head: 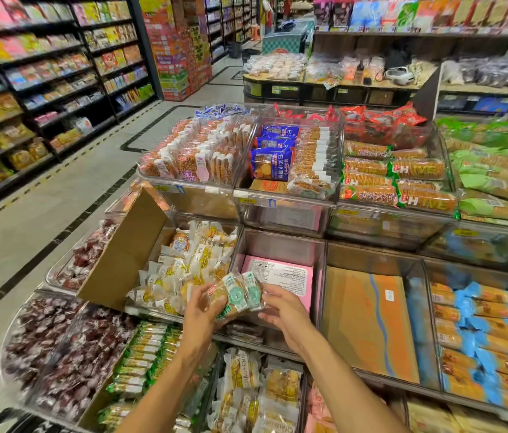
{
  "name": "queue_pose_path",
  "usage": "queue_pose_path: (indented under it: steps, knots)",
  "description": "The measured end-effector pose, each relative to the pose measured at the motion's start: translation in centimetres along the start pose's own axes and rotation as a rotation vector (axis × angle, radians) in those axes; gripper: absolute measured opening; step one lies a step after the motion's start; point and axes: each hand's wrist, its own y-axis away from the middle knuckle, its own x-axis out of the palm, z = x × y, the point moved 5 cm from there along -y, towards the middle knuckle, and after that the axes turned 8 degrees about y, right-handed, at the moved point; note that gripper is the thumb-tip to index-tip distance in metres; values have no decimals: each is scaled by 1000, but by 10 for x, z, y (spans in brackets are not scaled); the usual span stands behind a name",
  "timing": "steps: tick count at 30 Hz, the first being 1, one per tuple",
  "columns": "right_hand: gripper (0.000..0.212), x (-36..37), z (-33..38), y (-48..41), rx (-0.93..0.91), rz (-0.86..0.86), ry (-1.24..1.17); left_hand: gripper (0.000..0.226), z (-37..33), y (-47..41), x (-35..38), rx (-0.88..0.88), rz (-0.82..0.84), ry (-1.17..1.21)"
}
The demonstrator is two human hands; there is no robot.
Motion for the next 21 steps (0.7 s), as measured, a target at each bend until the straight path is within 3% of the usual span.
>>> queue_pose_path:
  steps: [3,6,11,13,15,16,18,21]
  knots:
    - [25,3,9,8,4,68,-54,40,-2,1,5,-33,85,-68]
    - [32,8,14,14,-42,115,74,40,-8,4,13,3,165,-128]
    - [28,-5,12,8,-60,-73,122,30,-12,2,18,132,179,-300]
    - [25,-17,13,7,-96,-183,120,22,-14,-2,12,236,98,-532]
    - [28,-29,13,4,-110,-248,83,18,-8,-11,17,312,208,-931]
    - [30,-34,11,3,-99,-265,67,23,-2,-13,24,276,325,-1128]
    - [31,-43,6,1,-70,-286,52,56,5,-17,39,115,484,-1359]
    - [34,-50,1,3,-65,-320,29,91,8,-25,60,-157,579,-1349]
